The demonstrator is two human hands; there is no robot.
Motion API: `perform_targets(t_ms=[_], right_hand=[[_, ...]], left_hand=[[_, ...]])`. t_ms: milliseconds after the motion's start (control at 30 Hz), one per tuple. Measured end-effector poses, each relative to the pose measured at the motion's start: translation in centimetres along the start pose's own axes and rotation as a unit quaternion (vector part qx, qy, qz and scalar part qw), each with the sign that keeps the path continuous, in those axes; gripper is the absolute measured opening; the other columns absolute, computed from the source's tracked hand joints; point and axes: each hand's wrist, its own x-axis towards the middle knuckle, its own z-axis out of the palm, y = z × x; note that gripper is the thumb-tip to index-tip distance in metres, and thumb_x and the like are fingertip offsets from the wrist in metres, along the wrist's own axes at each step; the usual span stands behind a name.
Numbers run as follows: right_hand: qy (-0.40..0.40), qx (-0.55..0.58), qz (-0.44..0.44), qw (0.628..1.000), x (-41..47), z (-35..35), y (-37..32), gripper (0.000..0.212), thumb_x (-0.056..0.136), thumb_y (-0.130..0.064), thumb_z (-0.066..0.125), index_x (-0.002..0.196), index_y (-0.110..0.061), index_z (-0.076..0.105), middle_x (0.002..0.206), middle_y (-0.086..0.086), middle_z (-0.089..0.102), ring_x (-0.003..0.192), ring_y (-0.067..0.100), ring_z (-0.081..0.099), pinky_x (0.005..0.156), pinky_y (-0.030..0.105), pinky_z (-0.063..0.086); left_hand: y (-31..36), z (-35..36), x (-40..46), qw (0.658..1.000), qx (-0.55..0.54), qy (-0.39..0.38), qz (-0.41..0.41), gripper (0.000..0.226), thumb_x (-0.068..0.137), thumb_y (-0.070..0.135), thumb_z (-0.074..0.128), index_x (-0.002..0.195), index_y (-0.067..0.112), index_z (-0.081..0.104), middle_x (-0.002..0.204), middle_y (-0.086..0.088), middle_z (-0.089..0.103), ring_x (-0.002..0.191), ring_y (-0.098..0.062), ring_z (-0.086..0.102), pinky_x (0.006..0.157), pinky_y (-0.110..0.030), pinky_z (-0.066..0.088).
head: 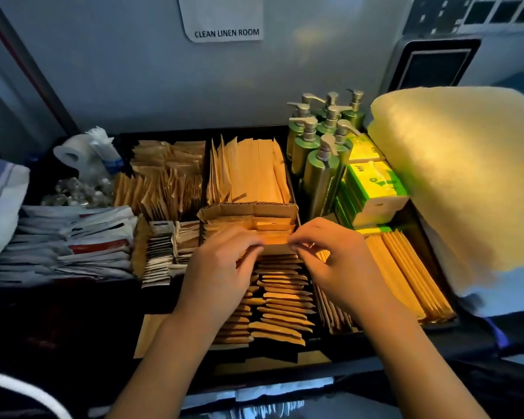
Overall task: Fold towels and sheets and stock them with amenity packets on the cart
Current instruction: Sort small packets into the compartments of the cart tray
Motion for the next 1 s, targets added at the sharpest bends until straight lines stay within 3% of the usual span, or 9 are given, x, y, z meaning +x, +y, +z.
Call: perform_targets(t_ms=[167, 300, 400, 500, 567, 733, 1000], right_hand=[[-0.062, -0.05, 0.021, 0.997, 0.5, 1.2, 1.3, 0.018, 0.091, -0.02, 0.073, 0.107, -0.026, 0.077, 0.108, -0.013, 0.067, 0.098, 0.005, 0.061, 0.089, 0.031, 0.056], [-0.047, -0.085, 0.007, 0.995, 0.6, 1.5, 1.9, 0.018, 0.087, -0.021, 0.077, 0.102, -0.03, 0.076, 0.105, -0.014, 0.066, 0.098, 0.006, 0.059, 0.084, 0.024, 0.053], [-0.081, -0.131, 0.018, 0.988, 1.1, 2.1, 2.4, 0.017, 0.086, -0.023, 0.077, 0.1, -0.033, 0.076, 0.103, -0.015, 0.064, 0.099, 0.009, 0.055, 0.079, 0.026, 0.052], [-0.103, -0.167, 0.042, 0.98, 1.6, 2.7, 2.5, 0.016, 0.09, -0.03, 0.072, 0.103, -0.037, 0.076, 0.105, -0.017, 0.063, 0.099, 0.007, 0.05, 0.077, 0.024, 0.048], [-0.098, -0.174, 0.045, 0.979, 1.7, 2.8, 2.6, 0.015, 0.09, -0.031, 0.073, 0.103, -0.037, 0.076, 0.105, -0.016, 0.064, 0.098, 0.008, 0.05, 0.078, 0.026, 0.048], [-0.084, -0.167, 0.052, 0.981, 1.2, 2.6, 1.1, 0.02, 0.09, -0.032, 0.074, 0.11, -0.036, 0.075, 0.11, -0.016, 0.064, 0.104, 0.008, 0.053, 0.086, 0.028, 0.051], [-0.11, -0.128, -0.021, 0.985, 1.7, 5.0, -5.7, 0.026, 0.091, -0.033, 0.073, 0.117, -0.037, 0.072, 0.115, -0.018, 0.06, 0.11, 0.005, 0.051, 0.096, 0.026, 0.048]], left_hand=[[-0.9, 1.4, 0.0, 0.996, 0.026, -0.067, -0.056, 0.02, 0.093, 0.024, 0.071, 0.112, 0.027, 0.076, 0.11, 0.013, 0.07, 0.108, -0.003, 0.059, 0.096, -0.03, 0.052], [-1.4, 1.6, -0.2, 0.997, 0.019, -0.035, -0.059, 0.019, 0.091, 0.023, 0.073, 0.109, 0.026, 0.076, 0.107, 0.013, 0.07, 0.105, -0.001, 0.06, 0.093, -0.022, 0.051], [-1.7, 2.2, 0.0, 0.995, 0.032, -0.058, -0.075, 0.016, 0.09, 0.026, 0.074, 0.105, 0.03, 0.077, 0.104, 0.017, 0.068, 0.102, 0.0, 0.056, 0.089, -0.02, 0.049], [-1.8, 2.9, 0.6, 0.991, 0.049, -0.081, -0.095, 0.015, 0.091, 0.031, 0.071, 0.105, 0.034, 0.077, 0.102, 0.021, 0.064, 0.1, 0.003, 0.049, 0.081, -0.009, 0.035], [-2.0, 2.9, 0.7, 0.991, 0.045, -0.082, -0.098, 0.017, 0.092, 0.032, 0.07, 0.107, 0.035, 0.076, 0.103, 0.022, 0.063, 0.102, 0.004, 0.049, 0.081, -0.007, 0.033], [-2.3, 0.8, -0.6, 0.995, 0.01, -0.052, -0.083, 0.019, 0.092, 0.027, 0.071, 0.11, 0.03, 0.077, 0.106, 0.019, 0.067, 0.103, 0.0, 0.057, 0.092, -0.02, 0.05], [-4.7, -4.8, -4.2, 0.995, 0.012, -0.001, -0.1, 0.016, 0.089, 0.019, 0.076, 0.103, 0.024, 0.079, 0.1, 0.014, 0.068, 0.098, -0.003, 0.062, 0.086, -0.034, 0.057]])
